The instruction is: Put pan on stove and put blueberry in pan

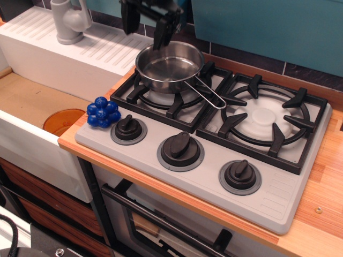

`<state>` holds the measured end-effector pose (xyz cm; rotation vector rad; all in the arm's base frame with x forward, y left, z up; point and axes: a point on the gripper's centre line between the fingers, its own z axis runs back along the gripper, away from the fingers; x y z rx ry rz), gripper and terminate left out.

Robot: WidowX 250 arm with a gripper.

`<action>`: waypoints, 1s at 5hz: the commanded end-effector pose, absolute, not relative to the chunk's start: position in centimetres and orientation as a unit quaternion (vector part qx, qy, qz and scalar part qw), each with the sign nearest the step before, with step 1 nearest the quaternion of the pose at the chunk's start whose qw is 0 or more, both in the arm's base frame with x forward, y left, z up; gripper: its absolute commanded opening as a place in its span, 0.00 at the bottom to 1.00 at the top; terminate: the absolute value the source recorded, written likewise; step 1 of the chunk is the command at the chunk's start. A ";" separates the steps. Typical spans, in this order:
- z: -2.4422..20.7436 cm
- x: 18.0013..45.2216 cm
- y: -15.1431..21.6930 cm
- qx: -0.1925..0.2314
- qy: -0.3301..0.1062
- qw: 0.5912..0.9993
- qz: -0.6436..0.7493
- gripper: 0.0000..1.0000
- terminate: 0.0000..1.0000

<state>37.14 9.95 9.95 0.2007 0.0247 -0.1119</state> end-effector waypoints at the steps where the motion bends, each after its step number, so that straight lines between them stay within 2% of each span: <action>1: 15.9 37.8 9.4 0.123 -0.033 0.989 -0.068 1.00 0.00; 4: 15.9 37.8 9.4 0.123 -0.033 0.989 -0.068 1.00 0.00; 5: 16.4 34.4 10.1 0.142 -0.044 0.987 -0.056 1.00 0.00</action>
